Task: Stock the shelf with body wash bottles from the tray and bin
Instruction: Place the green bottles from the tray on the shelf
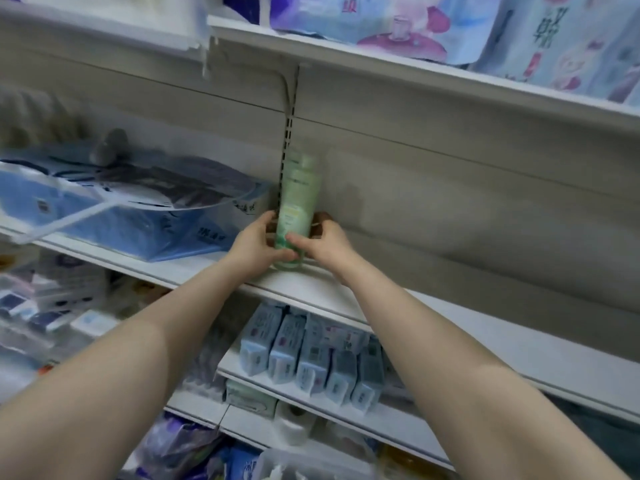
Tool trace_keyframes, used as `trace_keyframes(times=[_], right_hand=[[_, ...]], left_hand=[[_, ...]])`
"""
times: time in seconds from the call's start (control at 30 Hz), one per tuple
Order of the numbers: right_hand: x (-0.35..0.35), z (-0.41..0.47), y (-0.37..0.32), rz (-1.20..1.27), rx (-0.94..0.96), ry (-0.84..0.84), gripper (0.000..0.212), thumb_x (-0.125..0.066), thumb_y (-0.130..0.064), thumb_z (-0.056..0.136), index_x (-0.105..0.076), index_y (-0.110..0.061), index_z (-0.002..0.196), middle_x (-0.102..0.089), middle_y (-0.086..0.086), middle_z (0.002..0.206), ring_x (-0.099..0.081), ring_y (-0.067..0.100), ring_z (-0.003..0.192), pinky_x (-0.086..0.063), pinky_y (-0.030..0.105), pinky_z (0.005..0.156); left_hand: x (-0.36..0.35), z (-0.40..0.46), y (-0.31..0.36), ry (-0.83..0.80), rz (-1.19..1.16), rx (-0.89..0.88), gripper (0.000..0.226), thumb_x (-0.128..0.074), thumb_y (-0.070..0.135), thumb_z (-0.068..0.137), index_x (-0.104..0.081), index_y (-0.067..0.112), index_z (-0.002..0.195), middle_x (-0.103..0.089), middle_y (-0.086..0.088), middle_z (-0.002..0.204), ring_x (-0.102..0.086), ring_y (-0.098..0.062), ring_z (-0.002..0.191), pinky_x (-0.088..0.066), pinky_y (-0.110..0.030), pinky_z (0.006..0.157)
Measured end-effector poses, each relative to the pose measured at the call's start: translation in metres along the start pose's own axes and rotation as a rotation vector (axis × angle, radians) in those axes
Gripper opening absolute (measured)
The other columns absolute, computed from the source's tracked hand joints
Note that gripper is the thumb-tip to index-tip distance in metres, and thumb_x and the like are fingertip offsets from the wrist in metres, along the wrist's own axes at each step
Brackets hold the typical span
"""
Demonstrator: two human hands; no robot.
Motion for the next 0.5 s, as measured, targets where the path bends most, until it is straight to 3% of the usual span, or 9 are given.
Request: trace_keyframes(times=[0.17,0.33,0.5], right_hand=[[-0.003,0.026,0.010,-0.095,0.019,0.126,0.053,-0.084,-0.031,0.077,-0.053,-0.021,0.119,-0.071,0.005,0.115,-0.068,0.024,0.102,-0.055,0.042,0.090],[-0.003,0.038,0.020,-0.040,0.006,0.152,0.052,-0.087,-0.034,0.073,-0.053,-0.028,0.112,-0.070,-0.001,0.110,-0.068,0.020,0.101,-0.056,0.041,0.090],[-0.003,0.042,0.024,0.006,0.022,0.137,0.054,-0.085,-0.027,0.076,-0.055,-0.025,0.122,-0.068,0.001,0.118,-0.066,0.021,0.105,-0.054,0.041,0.095]], left_hand=[[-0.006,0.034,-0.014,0.009,0.122,-0.026,0.088,-0.083,0.031,0.071,-0.036,0.020,0.144,-0.062,-0.002,0.126,-0.060,-0.021,0.112,-0.049,-0.034,0.096],[-0.013,0.045,-0.012,0.007,0.085,-0.063,0.086,-0.083,0.023,0.072,-0.036,0.022,0.144,-0.061,0.004,0.117,-0.059,-0.014,0.103,-0.046,-0.025,0.089],[-0.015,0.047,-0.017,0.039,0.099,-0.053,0.086,-0.084,0.034,0.070,-0.037,0.027,0.142,-0.065,0.001,0.120,-0.064,-0.019,0.103,-0.052,-0.035,0.090]])
Point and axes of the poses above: each hand's wrist, its own z-axis towards the middle knuckle, its own x-axis out of the back of the hand, y = z × x, the point moved 1 cm from there along z, towards the middle knuckle
